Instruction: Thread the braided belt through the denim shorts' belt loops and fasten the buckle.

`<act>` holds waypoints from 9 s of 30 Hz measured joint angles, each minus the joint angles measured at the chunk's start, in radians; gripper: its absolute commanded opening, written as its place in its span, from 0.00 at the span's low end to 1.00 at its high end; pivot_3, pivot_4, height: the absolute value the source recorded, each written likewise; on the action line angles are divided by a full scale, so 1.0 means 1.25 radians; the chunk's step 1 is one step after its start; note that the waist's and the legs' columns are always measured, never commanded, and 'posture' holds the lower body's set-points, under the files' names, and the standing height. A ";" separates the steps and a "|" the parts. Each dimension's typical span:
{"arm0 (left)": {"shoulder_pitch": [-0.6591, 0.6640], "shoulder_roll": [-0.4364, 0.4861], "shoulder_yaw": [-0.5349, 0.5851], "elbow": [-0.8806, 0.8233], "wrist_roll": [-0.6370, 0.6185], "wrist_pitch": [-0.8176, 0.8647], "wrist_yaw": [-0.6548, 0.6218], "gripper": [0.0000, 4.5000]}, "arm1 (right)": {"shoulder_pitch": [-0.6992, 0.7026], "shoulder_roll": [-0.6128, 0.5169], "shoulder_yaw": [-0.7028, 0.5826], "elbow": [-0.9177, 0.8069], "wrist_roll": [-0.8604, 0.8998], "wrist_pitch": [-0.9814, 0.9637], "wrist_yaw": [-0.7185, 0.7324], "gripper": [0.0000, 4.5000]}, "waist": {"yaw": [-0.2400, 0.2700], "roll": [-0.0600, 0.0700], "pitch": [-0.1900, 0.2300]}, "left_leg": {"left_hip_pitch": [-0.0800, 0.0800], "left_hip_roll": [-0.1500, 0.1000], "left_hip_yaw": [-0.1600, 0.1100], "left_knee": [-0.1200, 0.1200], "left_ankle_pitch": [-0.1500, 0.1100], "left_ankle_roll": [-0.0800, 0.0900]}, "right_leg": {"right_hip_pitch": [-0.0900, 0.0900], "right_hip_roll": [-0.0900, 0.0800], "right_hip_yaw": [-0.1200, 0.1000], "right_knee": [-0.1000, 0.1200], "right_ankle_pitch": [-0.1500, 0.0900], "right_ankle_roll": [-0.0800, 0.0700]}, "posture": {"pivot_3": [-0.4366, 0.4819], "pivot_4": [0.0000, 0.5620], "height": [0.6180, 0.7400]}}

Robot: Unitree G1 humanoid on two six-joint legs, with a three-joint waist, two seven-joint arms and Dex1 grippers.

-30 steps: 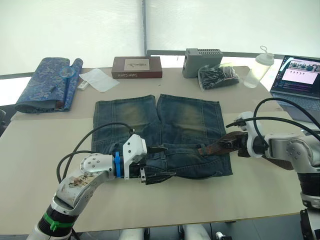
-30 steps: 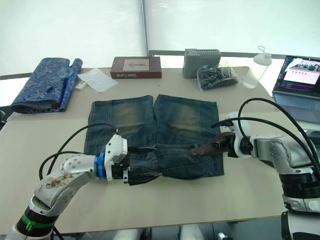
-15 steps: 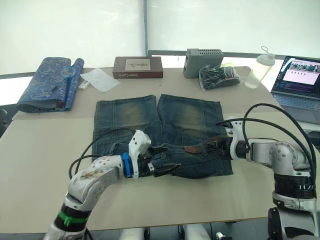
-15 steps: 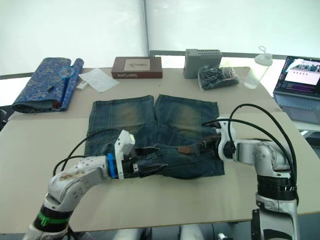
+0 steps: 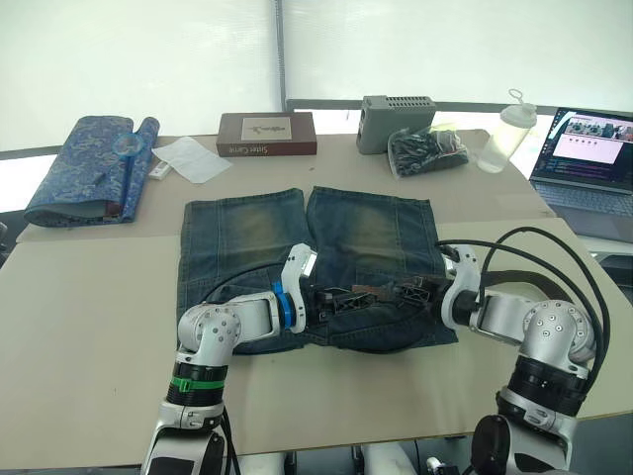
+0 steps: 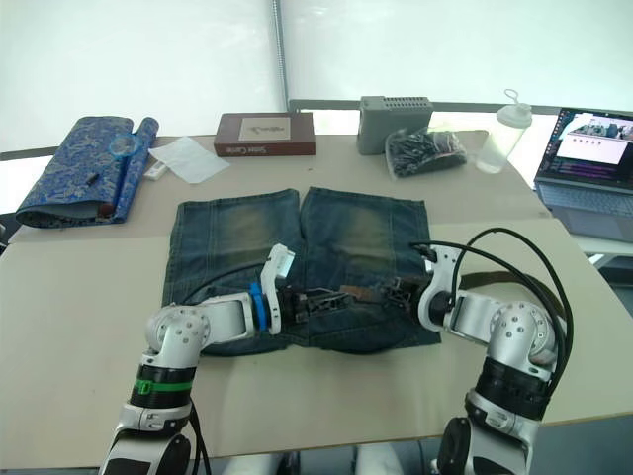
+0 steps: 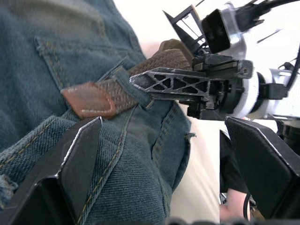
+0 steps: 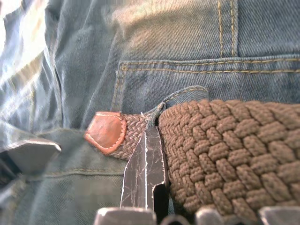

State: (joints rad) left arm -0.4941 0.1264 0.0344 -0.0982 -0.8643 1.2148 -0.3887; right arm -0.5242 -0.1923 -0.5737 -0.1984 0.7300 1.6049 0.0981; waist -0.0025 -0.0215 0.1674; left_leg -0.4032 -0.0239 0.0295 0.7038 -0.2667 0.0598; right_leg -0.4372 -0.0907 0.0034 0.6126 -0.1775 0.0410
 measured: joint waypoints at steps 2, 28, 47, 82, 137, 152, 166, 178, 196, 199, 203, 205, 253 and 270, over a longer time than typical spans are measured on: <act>0.000 -0.012 0.011 0.005 -0.001 0.014 0.016 0.99 | 0.000 0.033 -0.033 0.000 0.015 0.001 -0.033 0.00 | -0.001 0.000 -0.001 | 0.000 0.000 0.000 0.000 0.000 0.000 | 0.000 0.000 0.000 0.000 0.000 0.000 | 0.48 0.27 1.00; -0.034 -0.183 0.215 0.117 -0.052 -0.001 0.192 0.94 | 0.064 0.054 -0.085 0.054 0.678 -0.095 -0.506 0.00 | -0.008 0.003 -0.002 | 0.001 -0.001 0.000 -0.003 0.000 0.000 | 0.001 -0.001 0.001 -0.002 0.000 0.000 | 0.48 0.27 1.00; -0.034 -0.183 0.245 0.123 -0.124 0.030 0.231 0.00 | 0.158 -0.279 0.268 -0.018 0.865 -0.387 -0.477 0.39 | -0.008 0.002 -0.002 | -0.002 0.000 0.000 -0.003 0.000 0.000 | 0.000 0.000 0.001 -0.004 -0.001 0.001 | 0.48 0.27 1.00; 0.080 0.005 0.291 -0.066 -0.319 0.026 0.316 0.00 | 0.154 -0.526 0.634 -0.182 -0.164 -0.466 0.225 0.01 | 0.012 -0.005 -0.001 | -0.001 0.001 0.000 -0.002 0.001 -0.001 | -0.001 -0.003 0.000 -0.006 0.001 -0.002 | 0.48 0.27 1.00; 0.029 0.142 0.086 0.047 -0.852 -0.169 0.334 0.00 | 0.150 -0.119 0.229 -0.242 0.426 -0.220 0.060 0.43 | 0.011 -0.007 -0.001 | -0.002 0.000 -0.002 -0.007 0.002 -0.003 | -0.002 -0.005 -0.005 -0.008 0.001 -0.003 | 0.48 0.27 1.00; 0.017 0.128 0.052 0.076 -0.815 -0.171 0.307 0.00 | 0.187 -0.102 0.268 -0.218 0.770 -0.456 -0.257 0.43 | 0.009 -0.006 0.000 | -0.001 0.000 -0.001 -0.007 0.003 -0.002 | -0.001 -0.001 -0.003 -0.007 0.001 -0.003 | 0.48 0.27 1.00; 0.029 0.123 0.050 0.072 -0.804 -0.183 0.335 0.00 | 0.185 -0.230 0.331 -0.243 0.845 -0.552 -0.237 0.43 | 0.010 -0.006 0.000 | -0.002 0.000 -0.001 -0.007 0.003 -0.002 | -0.001 -0.001 -0.003 -0.008 0.001 -0.002 | 0.48 0.27 1.00; 0.039 0.126 0.047 0.057 -0.804 -0.183 0.336 0.00 | 0.184 -0.204 0.358 -0.224 0.733 -0.614 -0.216 0.26 | 0.010 -0.006 0.000 | -0.002 0.000 -0.001 -0.007 0.003 -0.002 | -0.001 -0.001 -0.003 -0.008 0.001 -0.002 | 0.48 0.27 1.00; 0.092 0.211 0.012 -0.099 -0.526 -0.199 0.148 0.00 | 0.123 -0.272 0.391 -0.262 0.471 -0.618 -0.136 0.01 | 0.011 -0.006 0.000 | -0.002 0.000 0.000 -0.007 0.003 -0.002 | -0.001 -0.001 -0.003 -0.010 0.000 -0.003 | 0.48 0.27 1.00; 0.102 0.211 0.012 -0.108 -0.516 -0.201 0.125 0.00 | 0.122 -0.288 0.391 -0.267 0.466 -0.617 -0.110 0.01 | 0.011 -0.006 0.000 | -0.002 0.001 -0.001 -0.007 0.003 -0.002 | -0.001 -0.001 -0.003 -0.010 0.001 -0.003 | 0.48 0.27 1.00; 0.109 0.218 0.018 -0.122 -0.489 -0.206 0.112 0.25 | 0.121 -0.294 0.360 -0.258 0.450 -0.629 -0.110 0.00 | 0.011 -0.006 0.000 | -0.002 0.001 0.000 -0.007 0.003 -0.002 | -0.001 -0.001 -0.002 -0.009 0.001 -0.003 | 0.48 0.27 1.00; 0.129 0.224 0.031 -0.112 -0.472 -0.206 0.119 0.44 | 0.122 -0.308 0.291 -0.229 0.433 -0.646 -0.128 0.00 | 0.012 -0.006 0.000 | -0.003 0.000 0.000 -0.007 0.003 -0.001 | -0.001 -0.001 -0.002 -0.010 0.001 -0.003 | 0.48 0.27 1.00; 0.416 0.456 -0.014 -0.301 0.165 -0.520 -0.350 0.66 | 0.165 -0.041 0.431 -0.078 0.547 -0.516 -0.395 0.00 | -0.008 -0.004 0.000 | -0.002 0.004 0.001 -0.009 0.003 0.000 | -0.002 -0.001 -0.003 -0.012 0.003 -0.003 | 0.48 0.27 1.00; 0.353 0.336 0.089 -0.233 -0.026 -0.283 -0.180 0.66 | 0.138 0.014 0.453 -0.002 0.526 -0.474 -0.418 0.00 | -0.012 -0.004 0.000 | 0.000 0.004 0.001 -0.009 0.003 0.000 | -0.002 0.000 -0.002 -0.008 0.003 -0.002 | 0.48 0.27 1.00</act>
State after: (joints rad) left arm -0.0535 0.5458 0.1461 -0.3894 -0.8962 0.8610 -0.6131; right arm -0.3518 -0.1750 -0.0073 -0.2010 1.3870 1.0123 -0.4246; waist -0.0170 -0.0266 0.1678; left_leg -0.4033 -0.0189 0.0311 0.6932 -0.2632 0.0593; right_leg -0.4396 -0.0903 0.0008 0.6026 -0.1738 0.0381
